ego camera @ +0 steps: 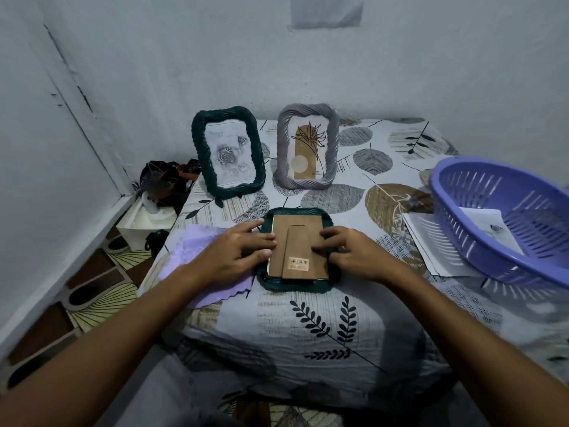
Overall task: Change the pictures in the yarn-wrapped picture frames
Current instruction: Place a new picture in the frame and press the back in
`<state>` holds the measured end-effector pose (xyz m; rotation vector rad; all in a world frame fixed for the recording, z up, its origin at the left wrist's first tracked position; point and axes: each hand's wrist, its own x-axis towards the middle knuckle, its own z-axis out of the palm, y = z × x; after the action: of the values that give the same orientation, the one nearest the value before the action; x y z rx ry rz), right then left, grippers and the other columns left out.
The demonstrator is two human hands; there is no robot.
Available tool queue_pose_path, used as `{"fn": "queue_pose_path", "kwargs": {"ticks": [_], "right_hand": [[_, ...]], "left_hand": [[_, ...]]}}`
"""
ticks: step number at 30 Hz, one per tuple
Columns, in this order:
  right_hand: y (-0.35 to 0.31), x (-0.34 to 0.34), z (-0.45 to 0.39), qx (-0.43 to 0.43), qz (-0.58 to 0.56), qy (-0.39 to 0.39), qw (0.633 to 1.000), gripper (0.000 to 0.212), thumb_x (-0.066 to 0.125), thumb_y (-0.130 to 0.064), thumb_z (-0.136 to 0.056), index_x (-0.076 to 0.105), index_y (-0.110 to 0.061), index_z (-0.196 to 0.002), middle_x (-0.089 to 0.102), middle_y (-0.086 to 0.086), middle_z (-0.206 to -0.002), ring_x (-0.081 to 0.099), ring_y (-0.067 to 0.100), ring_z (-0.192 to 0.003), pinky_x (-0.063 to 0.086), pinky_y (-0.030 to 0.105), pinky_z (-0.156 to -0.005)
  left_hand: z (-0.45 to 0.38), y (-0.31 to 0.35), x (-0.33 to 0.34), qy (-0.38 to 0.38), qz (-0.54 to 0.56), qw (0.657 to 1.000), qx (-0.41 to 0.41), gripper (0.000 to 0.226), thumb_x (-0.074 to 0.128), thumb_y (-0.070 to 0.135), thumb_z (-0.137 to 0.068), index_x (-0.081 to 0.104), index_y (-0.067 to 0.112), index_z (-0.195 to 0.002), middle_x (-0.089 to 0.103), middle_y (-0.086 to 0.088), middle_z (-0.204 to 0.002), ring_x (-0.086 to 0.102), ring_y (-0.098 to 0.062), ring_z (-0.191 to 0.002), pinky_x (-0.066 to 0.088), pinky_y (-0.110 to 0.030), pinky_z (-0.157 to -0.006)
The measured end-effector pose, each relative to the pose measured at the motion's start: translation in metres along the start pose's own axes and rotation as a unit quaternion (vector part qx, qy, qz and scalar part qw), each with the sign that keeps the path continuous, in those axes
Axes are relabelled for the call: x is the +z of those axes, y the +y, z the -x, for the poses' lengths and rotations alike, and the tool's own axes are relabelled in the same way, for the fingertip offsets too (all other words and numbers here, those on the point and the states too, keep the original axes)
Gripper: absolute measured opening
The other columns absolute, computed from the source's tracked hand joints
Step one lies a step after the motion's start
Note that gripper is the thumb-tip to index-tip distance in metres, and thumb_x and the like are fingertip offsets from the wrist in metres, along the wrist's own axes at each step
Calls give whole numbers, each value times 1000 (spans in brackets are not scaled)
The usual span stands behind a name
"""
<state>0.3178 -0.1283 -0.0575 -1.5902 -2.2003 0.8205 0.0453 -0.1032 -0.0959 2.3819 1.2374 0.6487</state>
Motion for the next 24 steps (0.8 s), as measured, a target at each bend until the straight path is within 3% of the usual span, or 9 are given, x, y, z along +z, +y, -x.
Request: {"fn": "queue_pose_path", "kwargs": {"ticks": [3, 5, 8, 11, 17, 24], "right_hand": [[-1, 0, 0, -7, -14, 62, 998, 36, 55, 1, -85, 70, -10, -115, 53, 8, -132, 48, 17, -122, 30, 13, -94], [-2, 2, 1, -4, -27, 107, 994, 31, 56, 1, -84, 71, -8, -110, 61, 8, -120, 53, 15, -109, 36, 17, -94], [-1, 6, 1, 8, -33, 152, 988, 26, 58, -2, -84, 73, -8, -105, 69, 5, -108, 59, 14, -99, 46, 27, -92], [1, 9, 0, 16, -22, 169, 985, 25, 58, -7, -84, 74, -12, -102, 72, 2, -102, 63, 15, -95, 51, 32, -88], [3, 13, 1, 31, -23, 176, 984, 24, 58, -12, -85, 74, -16, -102, 73, -1, -99, 65, 14, -92, 54, 37, -87], [1, 19, 3, 35, -35, 189, 981, 21, 61, -14, -86, 74, -17, -102, 73, -1, -100, 65, 13, -92, 54, 37, -86]], "left_hand": [[3, 2, 2, 64, 52, 996, -41, 41, 48, 45, -90, 63, 29, -125, 54, 2, -138, 41, -7, -133, 42, -46, -106], [5, 7, 4, 93, 62, 993, -42, 40, 48, 37, -90, 64, 22, -124, 59, 1, -130, 51, -8, -124, 44, -42, -104], [7, 16, 5, 105, 101, 989, -38, 44, 47, 41, -90, 64, 19, -124, 65, 7, -115, 62, -8, -105, 52, -41, -93], [7, 23, 6, 115, 120, 985, -54, 43, 47, 39, -91, 63, 19, -125, 68, 5, -108, 65, -4, -97, 54, -35, -88], [7, 34, 8, 149, 146, 974, -84, 37, 46, 29, -92, 64, 17, -123, 74, 10, -84, 64, 1, -89, 45, -11, -75], [7, 40, 10, 156, 192, 963, -106, 31, 47, 22, -94, 66, 17, -118, 75, 6, -82, 66, -2, -88, 44, -8, -72]]}}
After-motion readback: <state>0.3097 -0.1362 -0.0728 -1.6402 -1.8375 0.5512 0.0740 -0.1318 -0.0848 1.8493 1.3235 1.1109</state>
